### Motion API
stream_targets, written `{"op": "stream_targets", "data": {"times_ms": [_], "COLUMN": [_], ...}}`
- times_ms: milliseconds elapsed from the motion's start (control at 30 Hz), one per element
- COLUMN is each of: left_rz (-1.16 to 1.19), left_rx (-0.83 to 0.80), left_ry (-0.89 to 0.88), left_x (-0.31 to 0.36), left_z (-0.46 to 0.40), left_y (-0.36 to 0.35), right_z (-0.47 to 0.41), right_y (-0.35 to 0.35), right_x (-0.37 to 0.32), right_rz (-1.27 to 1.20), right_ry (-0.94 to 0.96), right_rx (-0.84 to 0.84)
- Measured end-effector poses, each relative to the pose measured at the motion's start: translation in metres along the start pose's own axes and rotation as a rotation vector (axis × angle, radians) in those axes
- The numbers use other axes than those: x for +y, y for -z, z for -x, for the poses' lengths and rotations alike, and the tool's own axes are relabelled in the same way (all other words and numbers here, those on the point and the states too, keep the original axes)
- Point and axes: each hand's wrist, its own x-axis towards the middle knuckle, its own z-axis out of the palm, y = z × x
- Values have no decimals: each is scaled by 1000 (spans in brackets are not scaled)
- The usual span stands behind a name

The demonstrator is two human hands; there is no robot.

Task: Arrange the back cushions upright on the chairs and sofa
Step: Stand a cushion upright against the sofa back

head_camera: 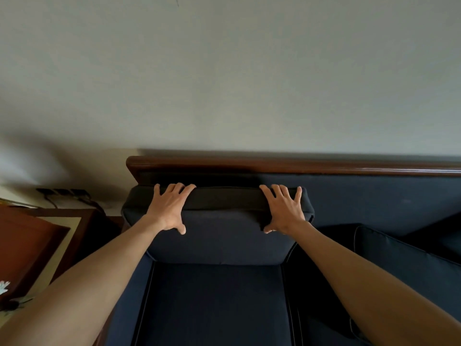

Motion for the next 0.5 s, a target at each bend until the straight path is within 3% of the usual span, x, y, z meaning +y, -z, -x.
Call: {"op": "stream_targets", "data": {"times_ms": [267,500], "left_rz": [-121,-60], "left_rx": [113,38], "left_ry": [23,19], "left_x": [-7,-13], "left_z": [2,-9], "left_y": [1,7], "right_z": [-3,-15], "right_y": [1,5], "right_x": [-8,-7], "right_rz": [5,8], "right_ry": [-9,-27], "right_rx": [37,8]}}
